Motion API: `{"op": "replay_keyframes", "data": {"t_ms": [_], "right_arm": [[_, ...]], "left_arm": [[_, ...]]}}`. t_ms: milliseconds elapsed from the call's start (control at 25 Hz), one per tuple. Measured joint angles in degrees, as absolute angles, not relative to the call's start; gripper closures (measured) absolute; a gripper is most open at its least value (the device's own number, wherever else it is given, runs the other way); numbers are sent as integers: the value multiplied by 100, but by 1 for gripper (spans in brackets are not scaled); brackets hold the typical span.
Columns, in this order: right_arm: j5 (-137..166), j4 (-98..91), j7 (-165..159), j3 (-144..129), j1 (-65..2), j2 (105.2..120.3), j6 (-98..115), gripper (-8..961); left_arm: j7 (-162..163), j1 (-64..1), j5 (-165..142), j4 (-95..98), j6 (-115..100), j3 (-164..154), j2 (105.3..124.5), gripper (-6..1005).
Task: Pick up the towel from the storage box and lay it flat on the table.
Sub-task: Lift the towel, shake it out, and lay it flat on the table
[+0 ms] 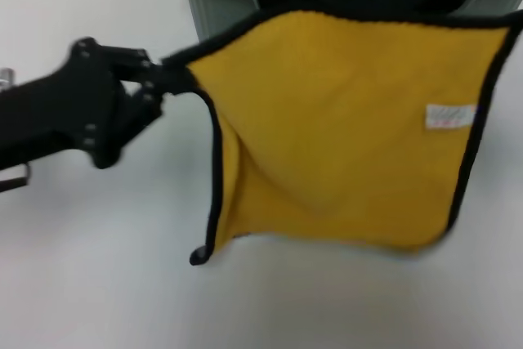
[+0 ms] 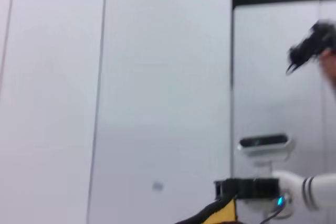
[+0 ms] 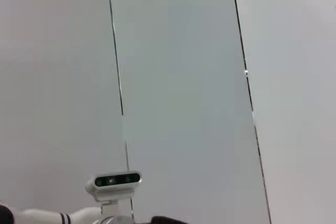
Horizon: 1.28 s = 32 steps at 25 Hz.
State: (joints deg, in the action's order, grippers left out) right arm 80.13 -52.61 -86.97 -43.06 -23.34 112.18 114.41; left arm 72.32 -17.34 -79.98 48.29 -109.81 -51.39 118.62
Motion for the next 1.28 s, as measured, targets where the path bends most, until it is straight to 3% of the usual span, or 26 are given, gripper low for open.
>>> {"op": "replay_keyframes", "data": {"t_ms": [240,800,1000,1160,1280], "right_arm": [[7907,-5963,-9317,-3587,-2151,11232,11738,917],[7326,-6211,-9725,-3433,-2264,11116,11618,916],[7326,-6241,-10026,-3511,-2187,11204,12153,915],[7197,-6726,-10249,-4254,-1662,11404,12327,915],[6868,-7119,-10337,-5052,-1280,11450,12322,914]], "left_arm": [[7898,-1458,-7569,4858,-11247,-5080,11554,983],[7938,-1514,-8429,4957,-11305,-5076,11629,984],[8092,-1395,-8404,5353,-11642,-5462,11554,984],[8566,-1020,-8035,6081,-11662,-6015,11474,984],[8708,-683,-7611,6528,-11671,-6420,11383,984]]}}
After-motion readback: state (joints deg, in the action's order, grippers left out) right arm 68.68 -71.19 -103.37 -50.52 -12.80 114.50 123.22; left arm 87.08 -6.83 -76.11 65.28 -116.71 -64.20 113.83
